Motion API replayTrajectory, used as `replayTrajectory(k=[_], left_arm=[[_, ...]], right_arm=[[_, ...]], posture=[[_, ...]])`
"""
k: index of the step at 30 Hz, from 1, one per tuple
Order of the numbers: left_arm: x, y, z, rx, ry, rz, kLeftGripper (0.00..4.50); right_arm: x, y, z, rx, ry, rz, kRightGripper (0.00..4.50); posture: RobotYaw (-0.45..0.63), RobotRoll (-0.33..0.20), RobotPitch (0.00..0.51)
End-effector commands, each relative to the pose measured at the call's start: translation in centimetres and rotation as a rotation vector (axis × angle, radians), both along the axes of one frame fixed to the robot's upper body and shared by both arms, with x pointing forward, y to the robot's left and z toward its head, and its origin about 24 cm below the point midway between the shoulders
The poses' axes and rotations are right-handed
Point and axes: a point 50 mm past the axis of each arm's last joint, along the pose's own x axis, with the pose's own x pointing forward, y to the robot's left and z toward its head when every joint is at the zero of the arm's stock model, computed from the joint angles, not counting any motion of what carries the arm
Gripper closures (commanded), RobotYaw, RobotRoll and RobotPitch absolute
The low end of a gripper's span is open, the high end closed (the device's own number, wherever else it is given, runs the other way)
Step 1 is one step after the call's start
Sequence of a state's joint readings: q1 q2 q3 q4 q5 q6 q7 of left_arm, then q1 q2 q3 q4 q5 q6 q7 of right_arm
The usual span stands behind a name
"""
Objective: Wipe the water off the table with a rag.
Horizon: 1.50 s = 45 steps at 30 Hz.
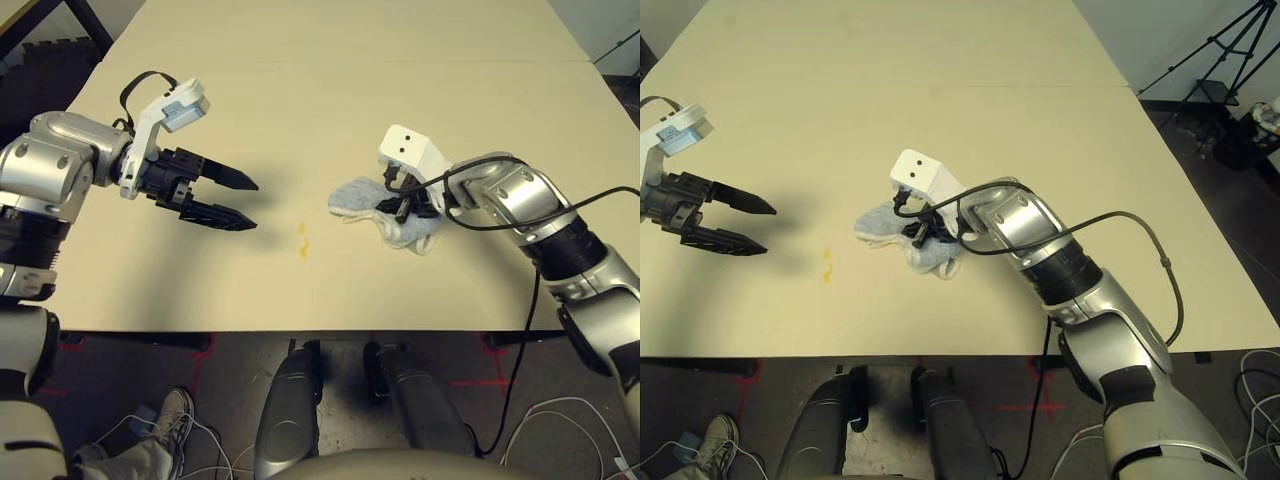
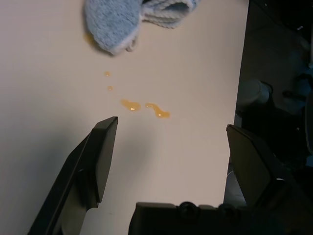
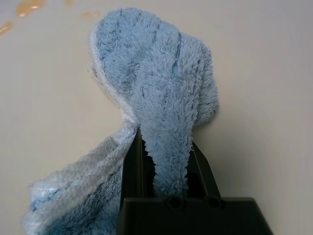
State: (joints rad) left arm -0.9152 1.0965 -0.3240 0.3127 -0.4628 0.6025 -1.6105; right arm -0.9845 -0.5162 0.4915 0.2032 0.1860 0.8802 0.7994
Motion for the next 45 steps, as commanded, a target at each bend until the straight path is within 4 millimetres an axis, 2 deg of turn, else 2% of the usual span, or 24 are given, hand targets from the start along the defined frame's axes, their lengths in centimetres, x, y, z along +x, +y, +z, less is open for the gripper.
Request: replayTrajectory(k=[1,6,12,18,23,28,36,45], left_arm=[[0.0,0.0,0.1,0.005,-0.008,0.000,0.00],[0.2,-0.3,0.1,0.004,-0.010,-0.003,0.00],[0.4,-0.3,0.5,0.008,-0.023,-0.005,0.00],[0.6,-0.2,0.7,0.008,-0.033,-0.002,0.00],[0.8,-0.2,0.7,0.007,-0.036,0.000,0.00],[0.9,-0.5,0.8,-0.001,-0.037,-0.005,0.00],[0.8,0.0,0.7,0.003,-0.033,0.013,0.00],[1.1,0.0,0.6,0.002,-0.030,0.020,0.00]], right_arm=[[1.8,-2.4,0.2,-0.034,-0.080,-0.193,4.30],[2.2,-2.0,1.5,0.005,-0.124,-0.194,4.30],[-1.9,2.0,2.9,0.084,0.043,0.129,4.30],[-5.2,4.6,3.3,0.102,0.153,0.293,4.30],[-5.6,6.7,3.0,0.084,0.177,0.343,4.30],[-5.5,8.8,1.6,0.061,0.194,0.370,4.30],[-7.0,9.5,0.2,0.041,0.256,0.399,4.30],[-7.7,11.0,-0.5,0.078,0.302,0.418,4.30]], posture=[[0.16,0.000,0.259],[0.16,0.000,0.259],[0.16,0.000,0.259],[0.16,0.000,0.259],[0.14,0.000,0.266],[0.17,0.000,0.277],[0.17,0.000,0.282],[0.17,0.000,0.290]])
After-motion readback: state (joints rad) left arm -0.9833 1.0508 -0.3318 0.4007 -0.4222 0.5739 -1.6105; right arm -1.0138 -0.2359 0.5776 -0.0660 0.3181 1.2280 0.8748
